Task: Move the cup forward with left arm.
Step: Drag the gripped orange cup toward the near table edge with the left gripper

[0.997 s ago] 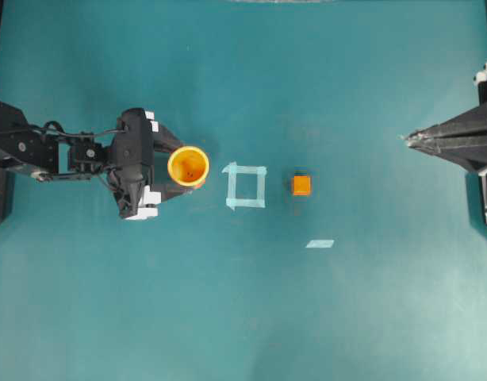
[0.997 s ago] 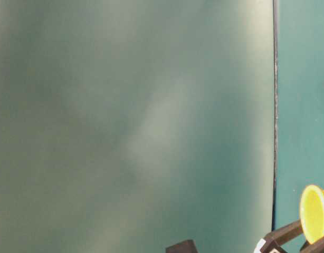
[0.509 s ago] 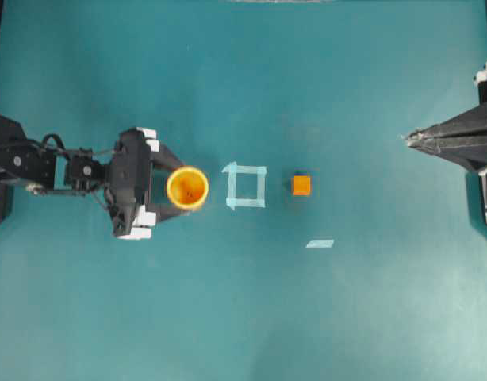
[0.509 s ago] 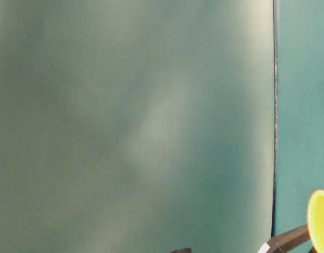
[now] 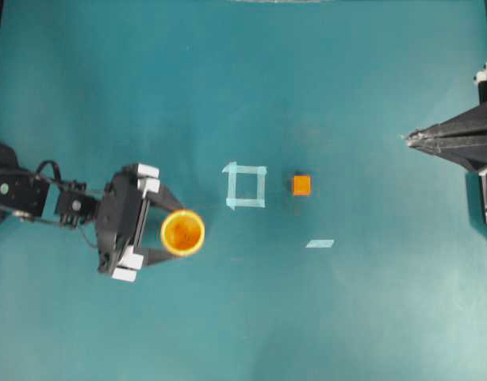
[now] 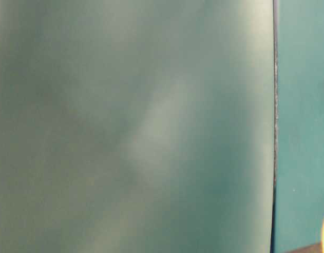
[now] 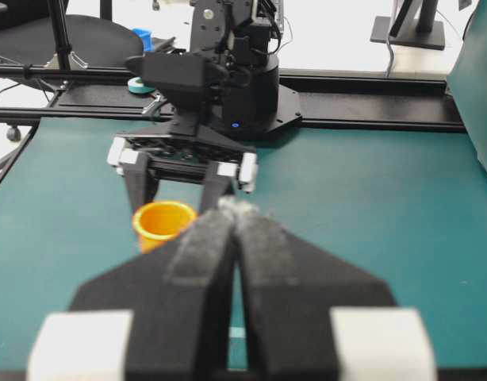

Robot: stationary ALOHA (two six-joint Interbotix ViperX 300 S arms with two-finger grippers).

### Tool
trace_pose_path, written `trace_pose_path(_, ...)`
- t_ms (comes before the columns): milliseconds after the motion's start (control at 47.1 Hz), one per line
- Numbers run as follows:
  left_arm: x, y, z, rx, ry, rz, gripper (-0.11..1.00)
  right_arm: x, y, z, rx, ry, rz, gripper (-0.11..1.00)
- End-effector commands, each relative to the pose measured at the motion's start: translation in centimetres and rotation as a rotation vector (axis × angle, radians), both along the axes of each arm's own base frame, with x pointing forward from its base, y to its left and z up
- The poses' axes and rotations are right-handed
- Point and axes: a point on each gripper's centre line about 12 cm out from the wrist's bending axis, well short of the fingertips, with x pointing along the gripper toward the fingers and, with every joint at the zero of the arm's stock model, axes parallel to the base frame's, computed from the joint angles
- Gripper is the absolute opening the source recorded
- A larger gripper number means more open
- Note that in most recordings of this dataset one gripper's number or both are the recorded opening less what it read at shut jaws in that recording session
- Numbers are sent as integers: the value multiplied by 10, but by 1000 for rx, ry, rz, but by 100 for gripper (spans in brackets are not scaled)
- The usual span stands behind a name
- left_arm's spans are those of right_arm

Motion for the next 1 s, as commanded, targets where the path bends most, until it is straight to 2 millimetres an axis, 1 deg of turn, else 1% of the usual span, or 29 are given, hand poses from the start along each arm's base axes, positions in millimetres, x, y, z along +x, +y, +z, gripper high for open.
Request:
trace_pose_path(0, 4, -14, 12, -16, -39, -33, 65, 2, 0, 14, 0, -32, 0, 0)
trace_pose_path(339, 4, -76, 10, -6, 21, -206, 66, 2, 0, 14, 0, -31, 0, 0)
trace_pose_path(552, 3, -111, 10, -2, 37, -294, 66, 2, 0, 12, 0, -15, 0, 0)
trace_pose_path(806, -3, -147, 14, -13, 25, -378, 66, 2, 0, 12, 0, -12, 0, 0)
trace_pose_path(912, -2, -159, 16, -15, 20, -401, 66, 2, 0, 12, -2, -12, 0, 0)
trace_pose_path(976, -1, -162, 16, -12, 25, -409, 66, 2, 0, 12, 0, -12, 0, 0)
